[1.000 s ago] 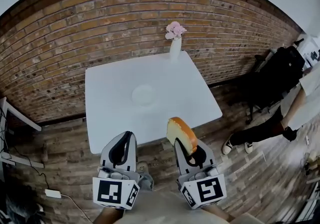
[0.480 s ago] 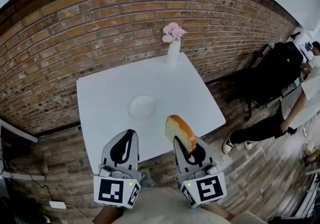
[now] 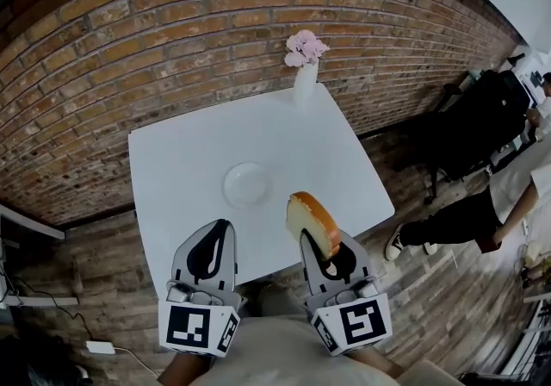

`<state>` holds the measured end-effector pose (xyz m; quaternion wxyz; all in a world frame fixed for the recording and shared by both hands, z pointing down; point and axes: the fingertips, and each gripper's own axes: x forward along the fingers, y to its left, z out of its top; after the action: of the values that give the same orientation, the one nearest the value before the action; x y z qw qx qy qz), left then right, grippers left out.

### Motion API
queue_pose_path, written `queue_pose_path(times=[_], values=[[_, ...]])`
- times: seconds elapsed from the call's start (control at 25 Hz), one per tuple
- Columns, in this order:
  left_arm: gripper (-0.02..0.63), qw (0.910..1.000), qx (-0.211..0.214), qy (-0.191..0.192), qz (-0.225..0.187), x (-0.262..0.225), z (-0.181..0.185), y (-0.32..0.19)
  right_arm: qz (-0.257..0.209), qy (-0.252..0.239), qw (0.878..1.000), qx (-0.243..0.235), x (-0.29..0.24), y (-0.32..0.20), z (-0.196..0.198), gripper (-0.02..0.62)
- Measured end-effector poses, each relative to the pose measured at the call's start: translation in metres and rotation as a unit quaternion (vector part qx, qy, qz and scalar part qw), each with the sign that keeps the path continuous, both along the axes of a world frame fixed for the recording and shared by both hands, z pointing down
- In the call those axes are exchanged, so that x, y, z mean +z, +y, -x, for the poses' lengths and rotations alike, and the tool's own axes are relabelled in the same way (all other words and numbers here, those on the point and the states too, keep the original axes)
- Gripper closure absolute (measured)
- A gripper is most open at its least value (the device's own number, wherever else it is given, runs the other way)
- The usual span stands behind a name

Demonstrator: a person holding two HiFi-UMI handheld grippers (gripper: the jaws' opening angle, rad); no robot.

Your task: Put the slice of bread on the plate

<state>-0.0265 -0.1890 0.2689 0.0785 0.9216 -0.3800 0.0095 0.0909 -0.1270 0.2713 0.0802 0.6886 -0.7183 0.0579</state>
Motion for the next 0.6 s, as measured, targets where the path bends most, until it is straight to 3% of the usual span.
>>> queue_pose_path(times=[0.6], values=[[0.580, 0.9985, -0.050, -0.011, 0.018, 0.015, -0.013, -0.023, 0.021, 0.009, 0.997, -0.071, 0.018, -0.040, -0.013, 0.499]])
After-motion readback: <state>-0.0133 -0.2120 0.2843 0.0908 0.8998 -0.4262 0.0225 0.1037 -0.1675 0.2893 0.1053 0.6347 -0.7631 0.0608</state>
